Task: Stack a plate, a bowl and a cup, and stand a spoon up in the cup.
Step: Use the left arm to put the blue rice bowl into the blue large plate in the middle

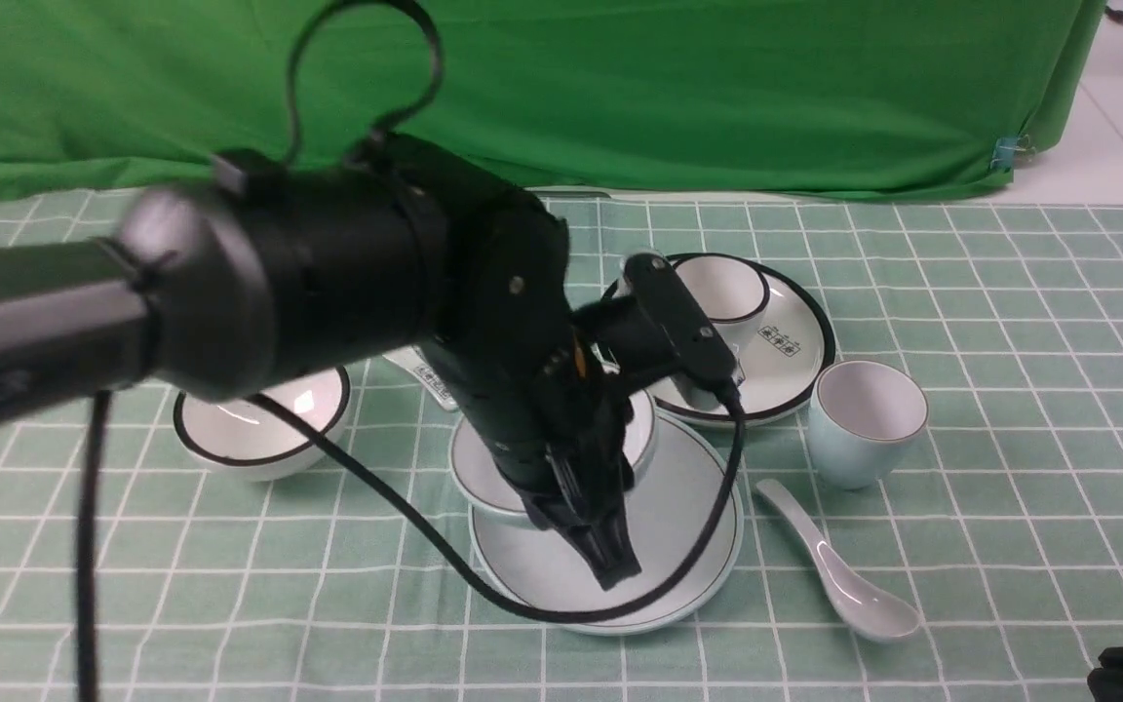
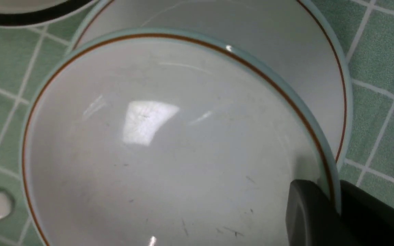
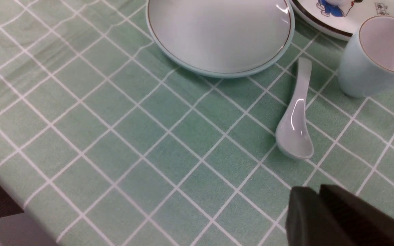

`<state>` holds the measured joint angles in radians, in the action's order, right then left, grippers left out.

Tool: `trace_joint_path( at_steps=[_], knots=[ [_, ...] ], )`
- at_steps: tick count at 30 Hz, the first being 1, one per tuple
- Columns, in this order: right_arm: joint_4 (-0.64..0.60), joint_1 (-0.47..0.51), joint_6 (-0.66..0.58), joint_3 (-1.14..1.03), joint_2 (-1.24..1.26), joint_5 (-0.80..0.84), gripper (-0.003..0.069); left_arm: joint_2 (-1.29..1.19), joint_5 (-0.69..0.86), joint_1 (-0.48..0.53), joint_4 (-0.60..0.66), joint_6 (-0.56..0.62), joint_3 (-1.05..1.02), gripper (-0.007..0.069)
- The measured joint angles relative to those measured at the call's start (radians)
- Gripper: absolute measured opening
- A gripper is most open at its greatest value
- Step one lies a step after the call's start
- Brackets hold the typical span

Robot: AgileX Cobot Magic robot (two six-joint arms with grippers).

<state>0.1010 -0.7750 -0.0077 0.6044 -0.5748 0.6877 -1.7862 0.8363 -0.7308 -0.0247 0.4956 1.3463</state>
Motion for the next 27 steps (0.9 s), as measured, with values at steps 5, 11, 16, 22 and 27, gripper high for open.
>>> trace_joint_path(
  at_steps=[5, 11, 16, 22, 27],
  knots=[
    [0.0, 0.0, 0.008, 0.0, 0.0, 0.0, 0.0086, -0.093, -0.009, -0.029, 0.002, 0.003, 0.01, 0.0027],
    [0.0, 0.0, 0.008, 0.0, 0.0, 0.0, 0.0087, -0.113, -0.039, -0.048, 0.002, 0.019, 0.015, 0.0027],
    [0.0, 0.0, 0.008, 0.0, 0.0, 0.0, 0.009, -0.115, -0.044, -0.048, 0.003, 0.044, 0.015, 0.0033],
    [0.0, 0.0, 0.008, 0.0, 0.0, 0.0, 0.0115, -0.115, -0.097, -0.048, 0.004, 0.082, 0.015, 0.012],
    [0.0, 0.0, 0.045, 0.0, 0.0, -0.005, 0.0185, -0.115, -0.129, -0.048, 0.01, 0.083, 0.015, 0.0277]
  ],
)
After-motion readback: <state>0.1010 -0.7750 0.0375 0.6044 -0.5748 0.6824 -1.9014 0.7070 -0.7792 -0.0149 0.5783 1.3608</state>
